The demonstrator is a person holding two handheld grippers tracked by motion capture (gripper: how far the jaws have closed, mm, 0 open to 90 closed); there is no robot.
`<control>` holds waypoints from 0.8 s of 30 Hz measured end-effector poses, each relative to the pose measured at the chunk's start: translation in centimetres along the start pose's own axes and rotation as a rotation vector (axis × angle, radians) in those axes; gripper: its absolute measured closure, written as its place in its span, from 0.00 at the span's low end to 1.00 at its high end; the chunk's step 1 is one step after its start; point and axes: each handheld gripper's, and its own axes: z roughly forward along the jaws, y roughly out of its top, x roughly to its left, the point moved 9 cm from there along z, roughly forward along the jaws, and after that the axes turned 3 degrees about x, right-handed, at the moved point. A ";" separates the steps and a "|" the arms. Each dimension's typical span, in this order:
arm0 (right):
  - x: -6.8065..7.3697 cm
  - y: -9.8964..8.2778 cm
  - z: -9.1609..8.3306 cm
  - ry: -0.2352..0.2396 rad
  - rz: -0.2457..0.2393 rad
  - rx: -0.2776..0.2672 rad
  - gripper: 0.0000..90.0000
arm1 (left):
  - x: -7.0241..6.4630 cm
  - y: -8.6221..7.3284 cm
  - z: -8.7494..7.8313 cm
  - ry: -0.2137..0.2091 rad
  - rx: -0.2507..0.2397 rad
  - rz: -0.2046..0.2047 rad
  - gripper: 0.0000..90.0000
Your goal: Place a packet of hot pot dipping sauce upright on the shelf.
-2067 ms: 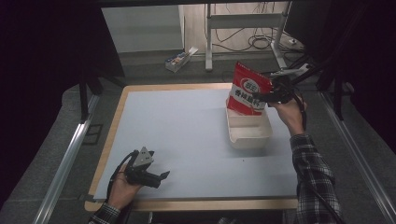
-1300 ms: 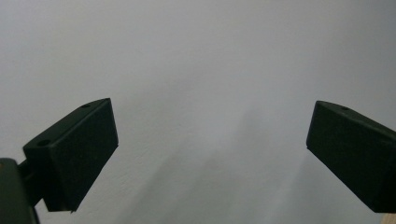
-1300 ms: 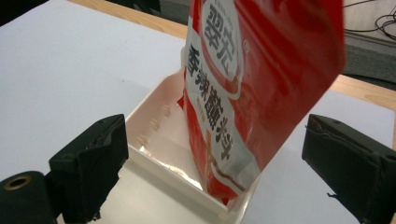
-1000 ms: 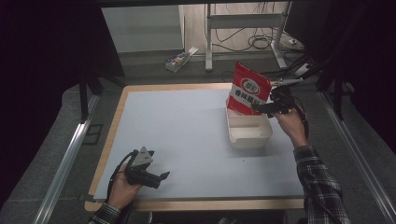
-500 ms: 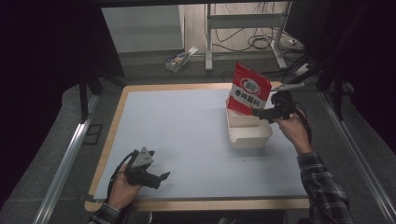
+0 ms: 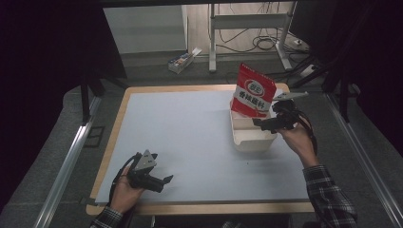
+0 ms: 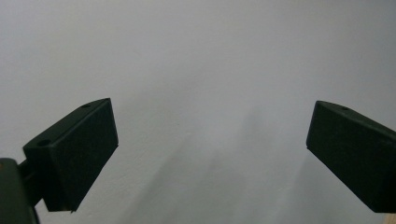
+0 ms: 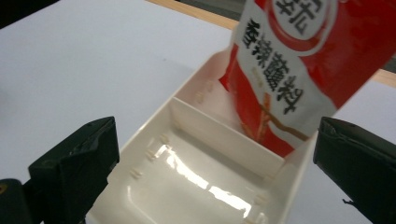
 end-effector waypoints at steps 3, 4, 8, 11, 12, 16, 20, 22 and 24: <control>0.6 -0.1 -0.1 0.008 -0.008 -0.003 0.01 | 0.0 0.0 0.0 0.000 0.000 0.000 0.02; 1.1 -0.2 -0.1 0.020 -0.014 -0.008 0.01 | 0.0 0.0 0.0 0.000 0.001 0.002 0.02; 2.1 -0.7 0.0 0.030 -0.035 -0.011 0.01 | 0.0 0.0 0.0 -0.001 0.002 0.004 0.02; 2.8 -1.1 0.2 0.033 -0.055 -0.008 0.01 | -0.1 0.0 0.0 0.000 0.004 0.006 0.02; 2.9 -1.2 0.3 0.036 -0.056 -0.010 0.01 | -0.1 0.0 0.1 0.001 0.004 0.007 0.02; 3.7 -1.6 0.4 0.054 -0.064 -0.013 0.01 | -0.1 0.0 0.1 0.001 0.003 0.008 0.02; 4.3 -2.1 0.4 0.056 -0.080 -0.005 0.01 | -0.1 0.0 0.0 -0.003 0.002 0.009 0.02; 4.6 -2.5 0.4 0.060 -0.087 -0.001 0.01 | -0.2 0.0 0.0 -0.005 0.002 0.011 0.02; 4.9 -2.8 0.4 0.061 -0.094 0.002 0.01 | -0.2 0.0 0.0 -0.006 0.001 0.012 0.02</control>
